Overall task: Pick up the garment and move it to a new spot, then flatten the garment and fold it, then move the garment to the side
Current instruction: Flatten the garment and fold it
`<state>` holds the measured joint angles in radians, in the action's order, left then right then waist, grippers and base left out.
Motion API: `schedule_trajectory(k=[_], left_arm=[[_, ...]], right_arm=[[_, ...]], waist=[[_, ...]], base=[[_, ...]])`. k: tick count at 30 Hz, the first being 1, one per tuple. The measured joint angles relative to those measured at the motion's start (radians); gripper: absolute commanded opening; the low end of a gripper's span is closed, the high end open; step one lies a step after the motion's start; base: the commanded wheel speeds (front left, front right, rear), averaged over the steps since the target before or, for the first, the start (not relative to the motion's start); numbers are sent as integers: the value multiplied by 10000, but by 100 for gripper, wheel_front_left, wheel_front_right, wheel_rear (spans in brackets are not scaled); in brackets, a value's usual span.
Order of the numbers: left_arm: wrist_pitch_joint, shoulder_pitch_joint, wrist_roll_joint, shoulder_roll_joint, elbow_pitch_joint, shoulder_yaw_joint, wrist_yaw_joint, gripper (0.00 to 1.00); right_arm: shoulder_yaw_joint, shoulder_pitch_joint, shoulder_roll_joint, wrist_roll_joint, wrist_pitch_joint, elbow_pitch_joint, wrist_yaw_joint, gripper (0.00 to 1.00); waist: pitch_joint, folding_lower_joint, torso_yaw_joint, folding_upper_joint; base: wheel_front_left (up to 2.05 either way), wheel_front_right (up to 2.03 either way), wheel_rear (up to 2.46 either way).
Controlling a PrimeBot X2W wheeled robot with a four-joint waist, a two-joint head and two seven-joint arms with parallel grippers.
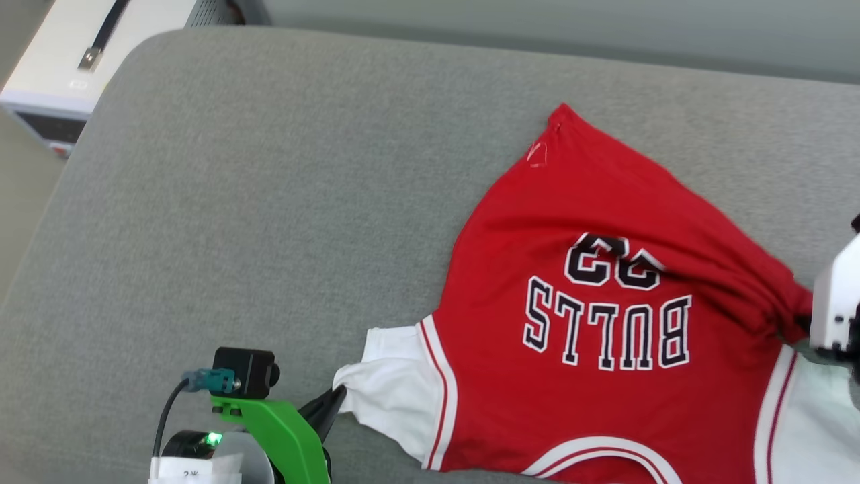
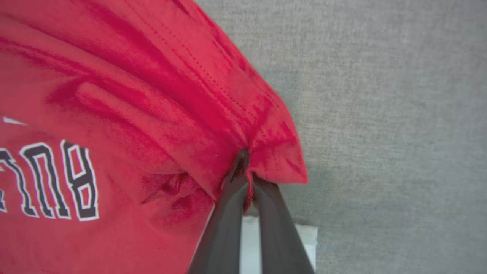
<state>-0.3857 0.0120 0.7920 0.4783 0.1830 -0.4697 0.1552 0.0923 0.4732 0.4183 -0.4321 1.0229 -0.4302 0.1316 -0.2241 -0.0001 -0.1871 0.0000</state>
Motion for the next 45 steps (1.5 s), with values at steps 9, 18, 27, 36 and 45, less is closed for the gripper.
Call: schedule_trajectory(k=[9,18,27,36,45], left_arm=[[247,-397,167,-73,-288,75,105,0],[431,-586,293,-82,-433,192,130,0],[458,-590,362,-79,-456,163,163,0],[412,-490,215,-69,12,-33,174,0],[161,135,-127,-79,617,-314,173,0]], right_arm=[[612,-2413,-111,-263,-155,1544,0,0],[1152,-4164,-656,-286,-96,2614,0,0],[1239,-4365,-901,-274,-35,2819,0,100],[1047,-3847,-211,-1030,675,4082,0,100],[445,-1676,65,-1175,1981,5361,0,100]], waist=[[1014,0,797,0],[1500,0,1273,0],[1469,0,1259,0],[1212,0,1072,0],[567,0,646,0]], base=[[0,0,0],[0,0,0],[0,0,0],[0,0,0],[0,0,0]])
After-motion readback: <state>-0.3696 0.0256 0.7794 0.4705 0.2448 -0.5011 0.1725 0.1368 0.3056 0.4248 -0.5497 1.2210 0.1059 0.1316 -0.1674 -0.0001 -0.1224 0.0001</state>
